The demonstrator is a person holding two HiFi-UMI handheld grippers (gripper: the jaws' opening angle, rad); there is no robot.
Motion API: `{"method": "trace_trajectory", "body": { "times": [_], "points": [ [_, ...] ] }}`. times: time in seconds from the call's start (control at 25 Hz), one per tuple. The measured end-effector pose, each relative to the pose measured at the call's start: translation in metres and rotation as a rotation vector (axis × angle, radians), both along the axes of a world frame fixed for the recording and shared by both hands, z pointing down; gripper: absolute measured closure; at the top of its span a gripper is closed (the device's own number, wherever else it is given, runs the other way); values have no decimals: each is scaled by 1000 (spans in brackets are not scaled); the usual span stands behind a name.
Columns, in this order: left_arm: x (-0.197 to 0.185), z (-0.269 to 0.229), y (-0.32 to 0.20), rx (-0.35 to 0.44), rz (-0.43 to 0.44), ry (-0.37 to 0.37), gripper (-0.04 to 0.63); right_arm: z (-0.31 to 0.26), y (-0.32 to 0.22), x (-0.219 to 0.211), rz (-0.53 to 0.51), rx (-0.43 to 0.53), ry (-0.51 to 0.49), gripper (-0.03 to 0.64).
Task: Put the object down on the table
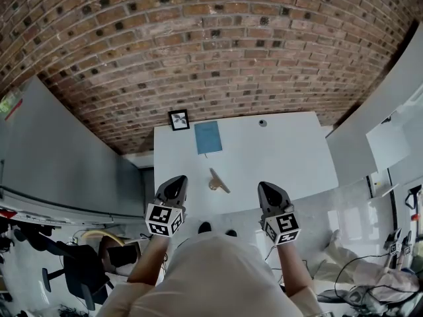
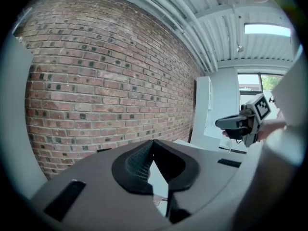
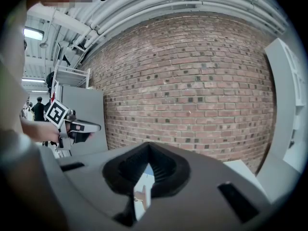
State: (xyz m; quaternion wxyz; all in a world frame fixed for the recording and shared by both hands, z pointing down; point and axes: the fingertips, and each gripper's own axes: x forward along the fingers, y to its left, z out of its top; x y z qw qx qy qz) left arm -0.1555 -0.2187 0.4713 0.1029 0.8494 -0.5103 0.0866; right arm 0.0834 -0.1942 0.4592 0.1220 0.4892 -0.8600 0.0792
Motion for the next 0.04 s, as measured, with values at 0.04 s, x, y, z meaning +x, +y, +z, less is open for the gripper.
{"method": "trace_trajectory", "body": {
  "times": [0.04],
  "points": [
    [0, 0, 0, -2, 0, 0, 601, 0, -1, 0, 0, 1, 0, 614]
  ]
}}
